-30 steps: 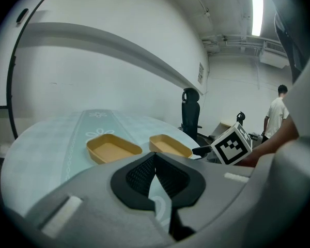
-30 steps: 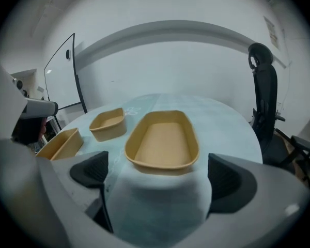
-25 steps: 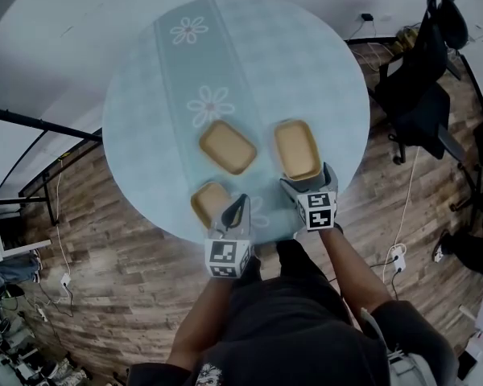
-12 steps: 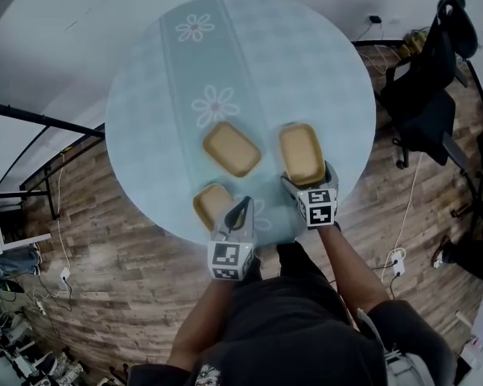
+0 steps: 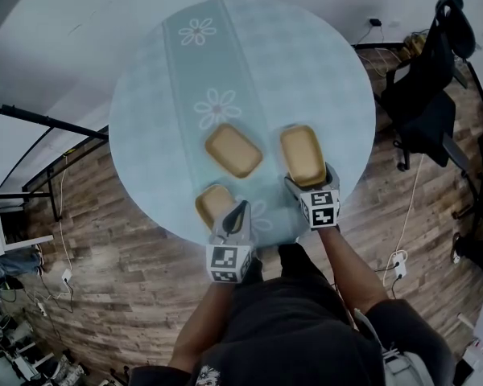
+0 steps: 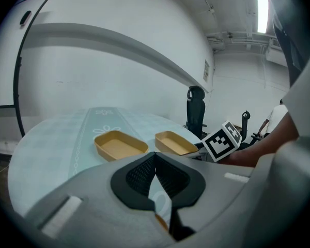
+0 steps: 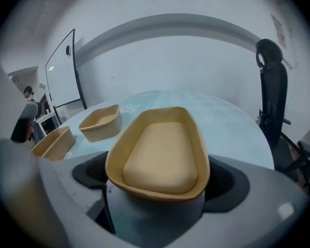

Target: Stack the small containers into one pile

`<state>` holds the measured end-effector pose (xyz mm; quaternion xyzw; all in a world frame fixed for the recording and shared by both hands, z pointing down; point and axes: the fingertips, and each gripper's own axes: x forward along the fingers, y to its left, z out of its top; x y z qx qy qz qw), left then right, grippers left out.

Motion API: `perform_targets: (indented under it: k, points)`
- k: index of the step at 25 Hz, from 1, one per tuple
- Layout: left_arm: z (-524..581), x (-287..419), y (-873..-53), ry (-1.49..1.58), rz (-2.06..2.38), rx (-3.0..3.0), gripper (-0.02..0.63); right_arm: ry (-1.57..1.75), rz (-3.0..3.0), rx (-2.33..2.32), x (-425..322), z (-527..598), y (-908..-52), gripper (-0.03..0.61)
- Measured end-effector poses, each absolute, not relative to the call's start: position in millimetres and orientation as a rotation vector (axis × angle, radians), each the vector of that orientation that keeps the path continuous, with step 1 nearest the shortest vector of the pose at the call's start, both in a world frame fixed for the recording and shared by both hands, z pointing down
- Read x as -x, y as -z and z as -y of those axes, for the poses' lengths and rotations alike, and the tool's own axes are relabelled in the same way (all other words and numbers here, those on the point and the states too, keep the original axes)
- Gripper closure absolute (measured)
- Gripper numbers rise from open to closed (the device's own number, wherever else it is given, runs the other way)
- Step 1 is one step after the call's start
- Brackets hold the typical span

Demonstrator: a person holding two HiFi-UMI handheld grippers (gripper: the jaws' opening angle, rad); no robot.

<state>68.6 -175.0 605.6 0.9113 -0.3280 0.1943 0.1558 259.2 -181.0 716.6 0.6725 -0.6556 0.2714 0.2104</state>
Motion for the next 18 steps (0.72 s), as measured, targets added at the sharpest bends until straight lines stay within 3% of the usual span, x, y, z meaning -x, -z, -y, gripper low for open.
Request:
perform_targets:
  k: [18]
  points:
    - [165.8, -38.0, -588.5, -0.506, 1.092, -2.569, 0.609, -0.622, 2.098, -1.748, -212.5, 216.4, -651.6, 0.046]
